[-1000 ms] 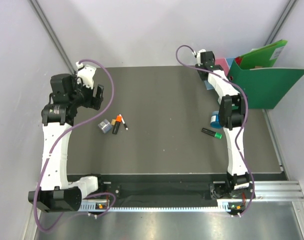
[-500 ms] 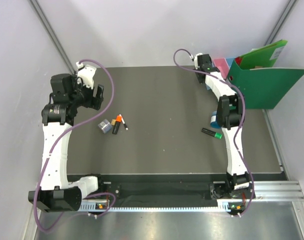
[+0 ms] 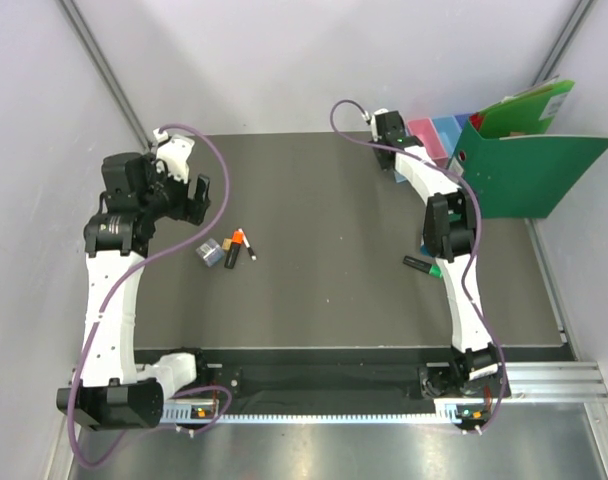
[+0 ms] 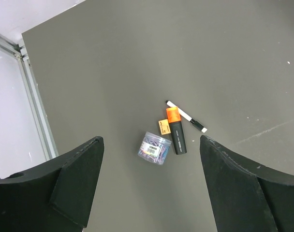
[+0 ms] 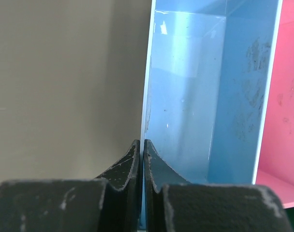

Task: Sort the stationery into containers
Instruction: Move the storage box to the center of the board.

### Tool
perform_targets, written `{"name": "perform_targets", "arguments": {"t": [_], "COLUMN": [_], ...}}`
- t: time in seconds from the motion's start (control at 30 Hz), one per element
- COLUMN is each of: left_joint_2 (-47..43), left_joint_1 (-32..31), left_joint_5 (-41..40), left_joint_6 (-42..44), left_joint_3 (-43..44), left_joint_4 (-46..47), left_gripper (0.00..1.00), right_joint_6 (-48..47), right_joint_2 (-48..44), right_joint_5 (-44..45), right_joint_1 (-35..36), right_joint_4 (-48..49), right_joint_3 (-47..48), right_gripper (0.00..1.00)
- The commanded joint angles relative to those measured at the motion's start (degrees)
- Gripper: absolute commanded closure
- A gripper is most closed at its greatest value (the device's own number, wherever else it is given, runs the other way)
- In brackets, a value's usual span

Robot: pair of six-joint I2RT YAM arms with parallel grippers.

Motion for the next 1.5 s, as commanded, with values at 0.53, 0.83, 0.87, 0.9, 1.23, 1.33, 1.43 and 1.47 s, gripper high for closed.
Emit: {"name": "perform_targets", "arguments": {"t": [0.53,0.83,0.87,0.9,1.23,1.33,1.43,1.47], "left_joint_2": [-3.5,-5.0,-5.2,-5.4,-7.4,-7.9,-8.1,-8.3], "left_joint_1": [-0.3,-0.3,-0.3,-0.3,-0.3,-0.3,-0.3,-0.2], "left_joint_5": [2.5,1.9,1.9,1.8,1.4,1.1,1.2,1.1], "left_joint_6": [2.1,3.0,3.2,3.4,4.2,4.3,4.4,4.3], "left_joint_3": [-0.1,-1.0,-1.0,-1.1,-1.9,-2.3,-2.5,-2.6], "left_joint_4": [-0.2,-0.7,-0.7,-0.9,-1.1,-1.0,-0.8,-0.7], "left_gripper": [0.13,0.13,0.13,0.12,0.12,0.11,0.11,0.11], "right_joint_6": [19.9,24.8,25.1,25.5,28.7,29.3,29.3,29.2], "right_joint_2": [-7.2,-7.6,-7.6,-7.5,-5.8,-5.7,-5.7,-5.9], "right_joint_5": [-14.9,-18.7,-18.8,-19.0,-19.0,-19.0,-19.2,-19.6], "right_joint_1": [11.5,18.4,19.1,20.1,26.0,27.4,28.3,28.6], "right_joint_4": [-1.6,0.1,0.2,0.3,2.1,2.6,2.8,2.9], "right_joint_3": [1.5,1.3,1.2,1.2,2.3,2.7,2.7,2.7], "right_gripper": [1.00,1.00,1.00,1.00,0.97,0.92,0.80,0.73]}}
